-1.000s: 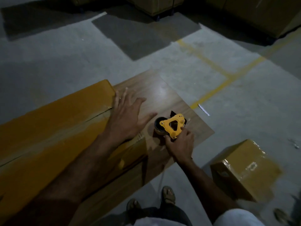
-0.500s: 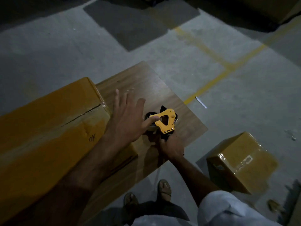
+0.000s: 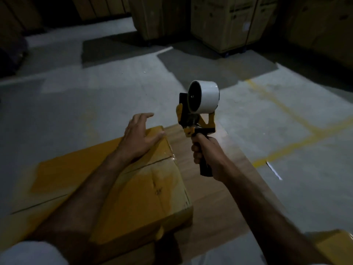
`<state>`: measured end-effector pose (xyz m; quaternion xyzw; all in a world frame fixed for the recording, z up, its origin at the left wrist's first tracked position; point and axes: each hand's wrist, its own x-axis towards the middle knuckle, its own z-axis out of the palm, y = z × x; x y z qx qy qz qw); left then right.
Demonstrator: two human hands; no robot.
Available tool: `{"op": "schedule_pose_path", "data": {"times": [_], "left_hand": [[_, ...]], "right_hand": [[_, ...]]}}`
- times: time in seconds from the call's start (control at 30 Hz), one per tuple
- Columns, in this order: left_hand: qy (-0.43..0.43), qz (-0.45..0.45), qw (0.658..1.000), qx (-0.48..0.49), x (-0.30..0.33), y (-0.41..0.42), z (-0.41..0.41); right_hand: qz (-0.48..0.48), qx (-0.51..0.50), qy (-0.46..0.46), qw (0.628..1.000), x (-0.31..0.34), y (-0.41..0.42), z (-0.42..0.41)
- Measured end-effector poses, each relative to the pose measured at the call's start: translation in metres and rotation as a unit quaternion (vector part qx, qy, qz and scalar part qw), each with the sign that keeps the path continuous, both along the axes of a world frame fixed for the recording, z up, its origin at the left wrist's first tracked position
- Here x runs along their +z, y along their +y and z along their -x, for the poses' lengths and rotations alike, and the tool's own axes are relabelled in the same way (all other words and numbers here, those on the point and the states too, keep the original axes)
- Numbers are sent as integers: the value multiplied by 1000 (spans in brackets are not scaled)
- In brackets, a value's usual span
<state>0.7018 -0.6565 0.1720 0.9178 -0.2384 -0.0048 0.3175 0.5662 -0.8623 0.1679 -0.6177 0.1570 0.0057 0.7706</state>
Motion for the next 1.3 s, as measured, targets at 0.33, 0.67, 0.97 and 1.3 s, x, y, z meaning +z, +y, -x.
{"op": "schedule_pose_path", "data": {"times": [0.33,0.67,0.97,1.3], "left_hand": [[217,166,960,-55,4,26,-37],[255,186,948,-49,-3,2,-63],[327,134,933,-63,1,-1,-70],[339,24,937,-80,7,3,-79]], "right_hand": [[50,48,23,997,28,37,-56],[98,63,48,992,24,49,-58],[74,59,73,993,26,50,-56],[55,57,94,992,28,51,-47]]}}
